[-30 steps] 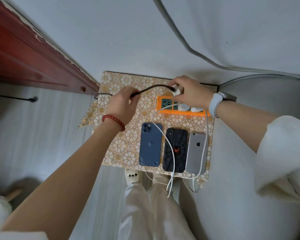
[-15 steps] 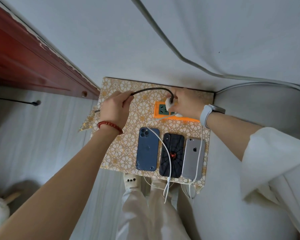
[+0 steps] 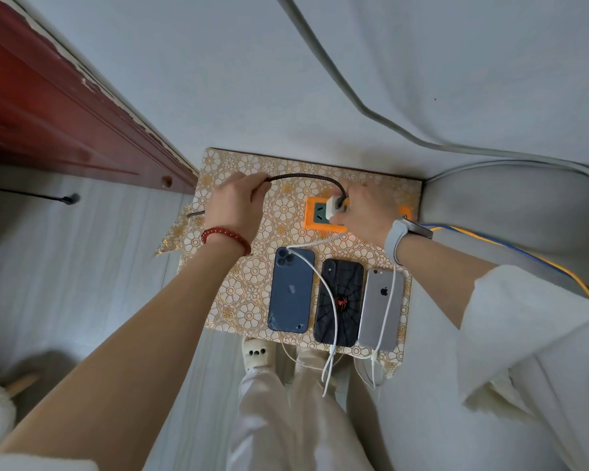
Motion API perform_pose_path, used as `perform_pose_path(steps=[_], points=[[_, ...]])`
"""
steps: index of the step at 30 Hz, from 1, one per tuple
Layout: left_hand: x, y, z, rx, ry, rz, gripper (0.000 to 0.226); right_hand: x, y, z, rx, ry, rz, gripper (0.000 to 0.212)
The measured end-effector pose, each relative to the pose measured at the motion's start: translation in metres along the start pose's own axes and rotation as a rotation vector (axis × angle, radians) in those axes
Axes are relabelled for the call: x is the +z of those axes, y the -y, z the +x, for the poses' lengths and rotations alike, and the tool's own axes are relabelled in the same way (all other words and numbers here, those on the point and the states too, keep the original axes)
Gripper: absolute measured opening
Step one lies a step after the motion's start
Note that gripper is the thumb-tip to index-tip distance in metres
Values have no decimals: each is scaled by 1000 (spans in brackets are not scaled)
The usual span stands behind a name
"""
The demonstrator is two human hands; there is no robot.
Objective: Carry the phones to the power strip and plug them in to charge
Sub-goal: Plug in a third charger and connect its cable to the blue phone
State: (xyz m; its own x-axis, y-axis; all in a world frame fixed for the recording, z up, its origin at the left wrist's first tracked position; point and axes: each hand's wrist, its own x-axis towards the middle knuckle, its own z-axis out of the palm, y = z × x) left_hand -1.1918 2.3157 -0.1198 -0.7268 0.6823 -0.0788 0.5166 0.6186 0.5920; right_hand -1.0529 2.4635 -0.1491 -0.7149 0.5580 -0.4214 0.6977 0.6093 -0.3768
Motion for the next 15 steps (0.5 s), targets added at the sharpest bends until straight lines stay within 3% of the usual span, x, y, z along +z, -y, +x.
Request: perform_pose_path(steps=[9,15], points=[[0,2,5,-2,24,27,24,10,2,-4,22,-85,-84,36],[-2,8,8,-27,35,56,24,8,-6,1,8,4,-25,37]])
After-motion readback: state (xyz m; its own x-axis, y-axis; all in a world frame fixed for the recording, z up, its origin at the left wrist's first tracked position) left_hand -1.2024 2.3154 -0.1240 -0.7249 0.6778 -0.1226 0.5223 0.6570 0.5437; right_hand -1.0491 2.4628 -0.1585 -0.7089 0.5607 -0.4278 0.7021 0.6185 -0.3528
